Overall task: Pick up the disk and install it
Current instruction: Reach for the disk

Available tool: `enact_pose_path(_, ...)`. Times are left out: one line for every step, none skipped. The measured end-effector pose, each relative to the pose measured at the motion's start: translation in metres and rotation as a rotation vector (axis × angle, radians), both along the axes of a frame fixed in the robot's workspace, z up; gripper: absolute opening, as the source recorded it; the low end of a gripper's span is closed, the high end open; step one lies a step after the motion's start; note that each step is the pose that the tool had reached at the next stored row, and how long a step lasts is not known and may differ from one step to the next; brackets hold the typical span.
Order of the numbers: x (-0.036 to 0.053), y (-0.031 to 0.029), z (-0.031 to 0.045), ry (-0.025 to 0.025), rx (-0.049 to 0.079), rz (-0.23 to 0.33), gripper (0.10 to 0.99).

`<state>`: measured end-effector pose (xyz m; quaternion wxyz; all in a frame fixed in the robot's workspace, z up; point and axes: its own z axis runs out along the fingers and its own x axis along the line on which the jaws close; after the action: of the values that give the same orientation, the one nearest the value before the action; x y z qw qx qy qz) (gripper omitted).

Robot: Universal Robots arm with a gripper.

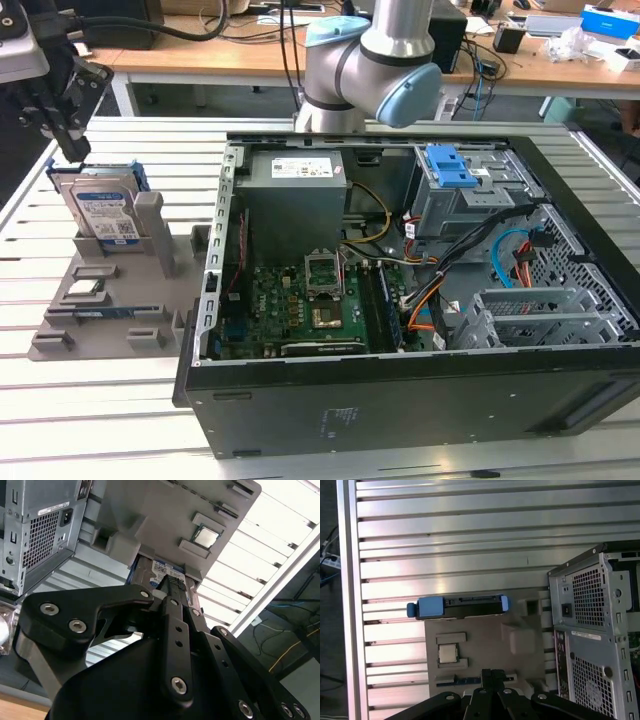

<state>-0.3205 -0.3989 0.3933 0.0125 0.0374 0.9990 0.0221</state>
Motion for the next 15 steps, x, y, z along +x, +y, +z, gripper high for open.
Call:
enact_pose_path(-0.0013, 0.0000, 0.0000, 0.0000, 0.000, 0.000, 0.106)
enact_pose_path(-0.0028, 0.0000, 0.0000, 0.0000, 0.000, 0.000, 0.106)
enact_pose_path(-0.0055, 0.0000, 0.0000, 0.0000, 0.000, 0.000, 0.106)
enact_pose_path(-0.0066, 0.0000, 0.0000, 0.0000, 0.000, 0.000, 0.106)
enact_pose_path(-0.0089, 0.0000, 0.0000, 0.0000, 0.000, 0.000, 0.106)
enact_pose_path(-0.0111, 0.0000, 0.0000, 0.0000, 0.000, 0.000, 0.106)
enact_pose_path(-0.0130, 0.0000, 0.0000, 0.0001, 0.000, 0.000, 0.106)
enact_pose_path(-0.0160, 0.0000, 0.0000, 0.0001, 0.000, 0.000, 0.106)
enact_pose_path(-0.0180, 0.0000, 0.0000, 0.0001, 0.000, 0.000, 0.106)
enact_pose_path(-0.0212, 0.0000, -0.0001, 0.0000, 0.000, 0.000, 0.106)
enact_pose_path(-0.0236, 0.0000, 0.0000, 0.0001, 0.000, 0.000, 0.106)
enact_pose_path(-0.0260, 0.0000, -0.0001, 0.0000, 0.000, 0.000, 0.106)
enact_pose_path(-0.0282, 0.0000, -0.0001, 0.0000, 0.000, 0.000, 0.106)
enact_pose_path(-0.0306, 0.0000, -0.0001, 0.0000, 0.000, 0.000, 0.106)
enact_pose_path(-0.0331, 0.0001, -0.0001, 0.0000, 0.000, 0.000, 0.106)
